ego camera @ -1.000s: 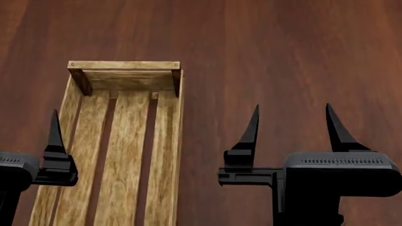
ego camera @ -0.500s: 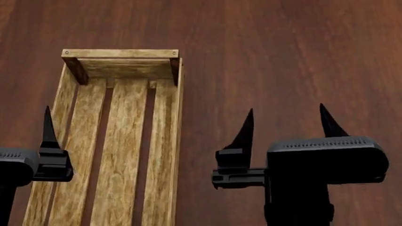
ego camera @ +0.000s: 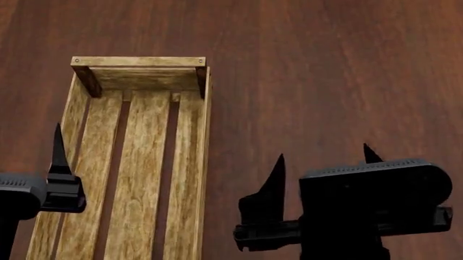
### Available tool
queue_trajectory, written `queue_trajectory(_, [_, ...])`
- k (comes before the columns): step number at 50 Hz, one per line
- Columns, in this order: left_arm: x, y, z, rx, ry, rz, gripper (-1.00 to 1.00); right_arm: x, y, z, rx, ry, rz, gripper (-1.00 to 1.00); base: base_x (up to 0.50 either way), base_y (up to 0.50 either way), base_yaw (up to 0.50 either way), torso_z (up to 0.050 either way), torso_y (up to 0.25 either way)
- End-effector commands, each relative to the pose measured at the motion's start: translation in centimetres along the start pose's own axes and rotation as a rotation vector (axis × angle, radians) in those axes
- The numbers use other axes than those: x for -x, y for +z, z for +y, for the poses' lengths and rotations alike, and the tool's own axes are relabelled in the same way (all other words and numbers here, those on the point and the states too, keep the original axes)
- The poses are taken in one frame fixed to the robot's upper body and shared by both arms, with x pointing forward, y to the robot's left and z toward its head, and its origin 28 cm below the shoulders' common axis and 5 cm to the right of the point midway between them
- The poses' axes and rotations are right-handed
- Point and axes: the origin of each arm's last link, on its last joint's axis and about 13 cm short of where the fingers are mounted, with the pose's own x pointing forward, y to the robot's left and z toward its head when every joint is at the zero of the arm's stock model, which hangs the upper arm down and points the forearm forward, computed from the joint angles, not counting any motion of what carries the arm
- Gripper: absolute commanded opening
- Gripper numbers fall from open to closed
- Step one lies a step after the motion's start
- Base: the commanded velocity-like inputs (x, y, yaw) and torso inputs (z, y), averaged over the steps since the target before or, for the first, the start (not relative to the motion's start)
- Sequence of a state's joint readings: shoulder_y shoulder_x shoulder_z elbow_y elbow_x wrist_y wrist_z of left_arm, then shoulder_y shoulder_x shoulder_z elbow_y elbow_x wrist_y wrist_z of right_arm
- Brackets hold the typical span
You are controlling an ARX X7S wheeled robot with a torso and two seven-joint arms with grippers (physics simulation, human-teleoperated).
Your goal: Stack the left bowl on the right bowl and place them in the tray.
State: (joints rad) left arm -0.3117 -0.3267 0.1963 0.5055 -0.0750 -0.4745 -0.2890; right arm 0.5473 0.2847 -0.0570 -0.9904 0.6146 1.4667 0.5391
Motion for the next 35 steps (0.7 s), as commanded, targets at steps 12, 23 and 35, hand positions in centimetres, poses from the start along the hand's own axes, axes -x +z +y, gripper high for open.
queue_trajectory(12, [0.1, 0.1, 0.1, 0.005, -0.008, -0.008, 1.00, 3.4, -2.2, 0.3, -0.019, 0.076, 0.125, 1.00, 0.00, 0.00, 0.00, 0.000, 0.000])
queue_trajectory(23, [0.2, 0.3, 0.3, 0.011, 0.010, -0.012, 1.00, 4.7, -2.7, 0.4, -0.014, 0.077, 0.156, 1.00, 0.00, 0.00, 0.00, 0.000, 0.000])
queue_trajectory(35, [0.2, 0.2, 0.4, 0.004, 0.012, -0.005, 1.00, 5.8, -4.2, 0.8, -0.043, 0.084, 0.191, 1.00, 0.00, 0.00, 0.00, 0.000, 0.000])
